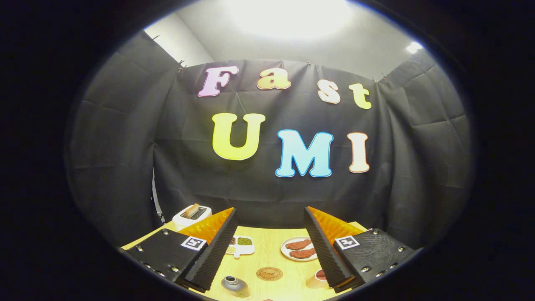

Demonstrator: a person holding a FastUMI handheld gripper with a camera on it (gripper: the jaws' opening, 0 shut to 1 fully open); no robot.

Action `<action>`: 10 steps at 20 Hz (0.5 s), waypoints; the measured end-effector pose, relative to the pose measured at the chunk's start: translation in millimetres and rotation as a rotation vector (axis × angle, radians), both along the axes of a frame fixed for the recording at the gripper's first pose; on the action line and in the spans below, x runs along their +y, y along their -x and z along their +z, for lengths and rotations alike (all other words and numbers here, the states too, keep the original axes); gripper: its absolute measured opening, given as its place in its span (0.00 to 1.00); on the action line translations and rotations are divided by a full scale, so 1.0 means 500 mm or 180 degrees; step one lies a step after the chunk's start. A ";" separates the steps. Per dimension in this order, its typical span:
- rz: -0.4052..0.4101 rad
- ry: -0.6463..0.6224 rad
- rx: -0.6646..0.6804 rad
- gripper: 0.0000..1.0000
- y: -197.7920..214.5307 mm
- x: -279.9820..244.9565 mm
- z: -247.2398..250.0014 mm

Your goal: Take the bottle from table, then pour the juice into the cup, finally place the bottle on the coaster

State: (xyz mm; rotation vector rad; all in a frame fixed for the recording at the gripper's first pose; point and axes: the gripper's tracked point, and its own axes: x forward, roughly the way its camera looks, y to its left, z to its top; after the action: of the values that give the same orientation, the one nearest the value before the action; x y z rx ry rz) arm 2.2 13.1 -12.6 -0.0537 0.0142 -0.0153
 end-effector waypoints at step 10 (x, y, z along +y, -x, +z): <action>-0.0174 0.0065 0.0032 0.97 -0.003 0.022 -0.096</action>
State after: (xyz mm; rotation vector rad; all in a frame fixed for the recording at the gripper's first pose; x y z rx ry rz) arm 3.9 24.0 -60.4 -0.0738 0.0256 -0.0697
